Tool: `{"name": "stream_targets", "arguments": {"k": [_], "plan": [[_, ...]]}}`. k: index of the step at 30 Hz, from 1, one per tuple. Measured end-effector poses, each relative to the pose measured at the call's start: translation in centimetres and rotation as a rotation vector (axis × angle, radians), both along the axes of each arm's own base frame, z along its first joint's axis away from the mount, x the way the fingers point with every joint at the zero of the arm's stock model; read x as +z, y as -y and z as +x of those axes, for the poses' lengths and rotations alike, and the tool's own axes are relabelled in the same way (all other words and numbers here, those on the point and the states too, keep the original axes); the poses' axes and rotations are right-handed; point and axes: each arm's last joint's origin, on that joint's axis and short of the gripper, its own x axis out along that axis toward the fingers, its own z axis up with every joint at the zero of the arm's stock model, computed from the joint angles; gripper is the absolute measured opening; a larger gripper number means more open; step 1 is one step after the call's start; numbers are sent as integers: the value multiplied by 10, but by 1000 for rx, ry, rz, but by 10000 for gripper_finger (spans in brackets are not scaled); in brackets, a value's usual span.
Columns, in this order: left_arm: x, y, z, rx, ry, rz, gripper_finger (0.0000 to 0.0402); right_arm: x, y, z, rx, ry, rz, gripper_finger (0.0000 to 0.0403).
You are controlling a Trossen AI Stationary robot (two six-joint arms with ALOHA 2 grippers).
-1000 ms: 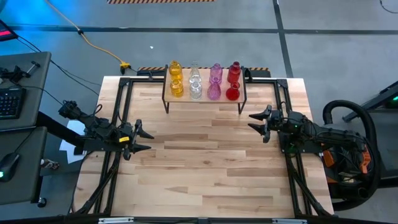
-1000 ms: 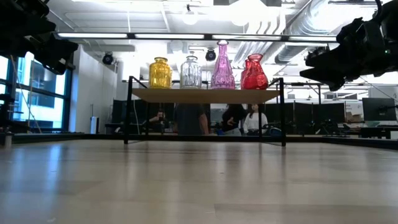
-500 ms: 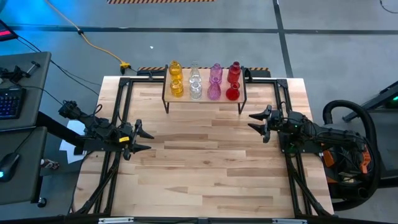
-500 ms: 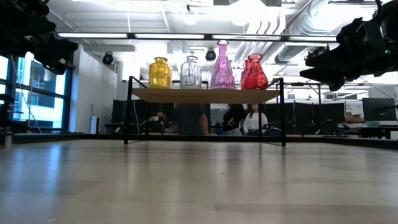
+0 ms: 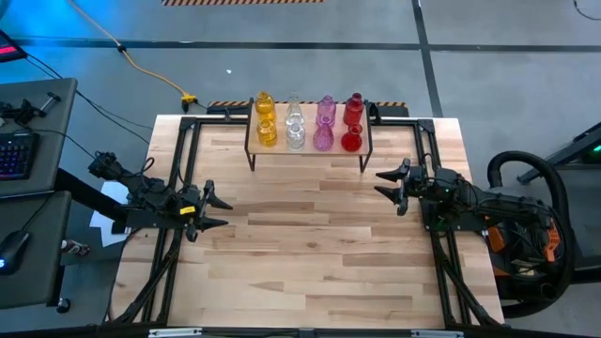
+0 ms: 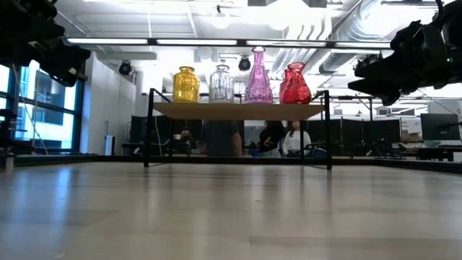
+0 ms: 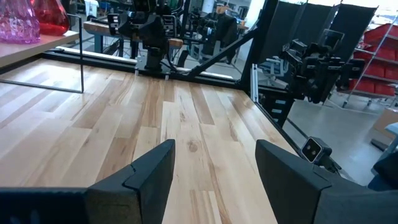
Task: Sort vases onto shelf
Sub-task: Return to Home Position
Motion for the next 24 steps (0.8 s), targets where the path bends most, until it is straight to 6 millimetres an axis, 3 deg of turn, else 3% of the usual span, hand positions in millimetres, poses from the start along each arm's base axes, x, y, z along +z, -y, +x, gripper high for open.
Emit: {"name": "stream_targets", "arguments": {"k": [24], "plan": [[0, 0, 0, 0, 0, 0, 214, 0, 0, 0, 0, 0, 0, 209]]}}
